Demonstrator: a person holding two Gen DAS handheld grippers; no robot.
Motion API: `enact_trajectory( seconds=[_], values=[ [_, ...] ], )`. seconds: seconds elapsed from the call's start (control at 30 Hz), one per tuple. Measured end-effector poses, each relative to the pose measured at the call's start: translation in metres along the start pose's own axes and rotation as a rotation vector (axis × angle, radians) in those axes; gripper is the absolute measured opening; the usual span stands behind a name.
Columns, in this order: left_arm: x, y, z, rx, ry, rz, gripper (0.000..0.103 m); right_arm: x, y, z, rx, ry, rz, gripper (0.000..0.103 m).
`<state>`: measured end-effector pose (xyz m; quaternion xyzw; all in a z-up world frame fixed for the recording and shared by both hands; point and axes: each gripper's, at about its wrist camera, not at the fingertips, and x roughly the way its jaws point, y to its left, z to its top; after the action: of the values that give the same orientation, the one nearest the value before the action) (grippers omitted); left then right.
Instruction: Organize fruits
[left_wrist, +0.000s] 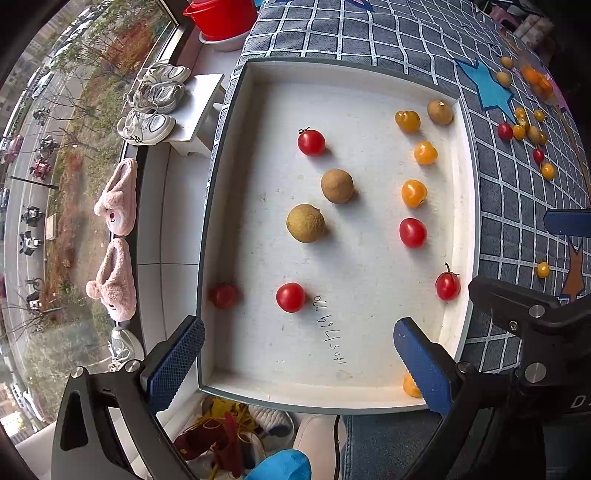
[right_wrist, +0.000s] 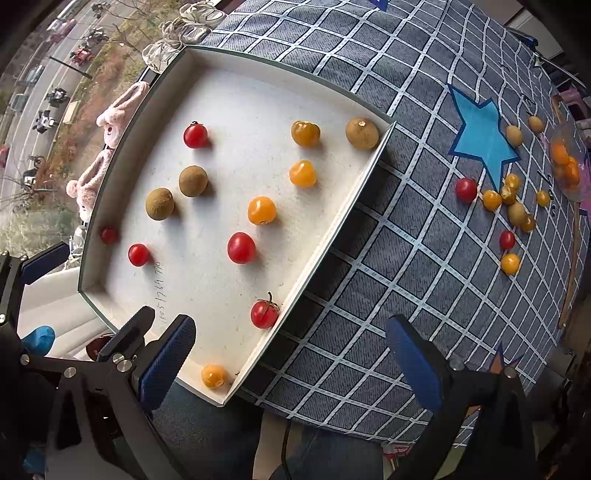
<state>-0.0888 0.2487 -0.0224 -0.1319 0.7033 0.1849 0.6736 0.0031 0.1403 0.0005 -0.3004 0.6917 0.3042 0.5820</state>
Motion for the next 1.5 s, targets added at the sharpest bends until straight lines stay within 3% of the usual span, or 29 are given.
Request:
enact_trajectory(
  seconds=[1.5],
  values=[
    [0.003,-0.012,0.0,0.028,0.012,0.01,0.103,0.003,-0.002,-0.004,0.029,-0.008,0.014,0.103]
  ],
)
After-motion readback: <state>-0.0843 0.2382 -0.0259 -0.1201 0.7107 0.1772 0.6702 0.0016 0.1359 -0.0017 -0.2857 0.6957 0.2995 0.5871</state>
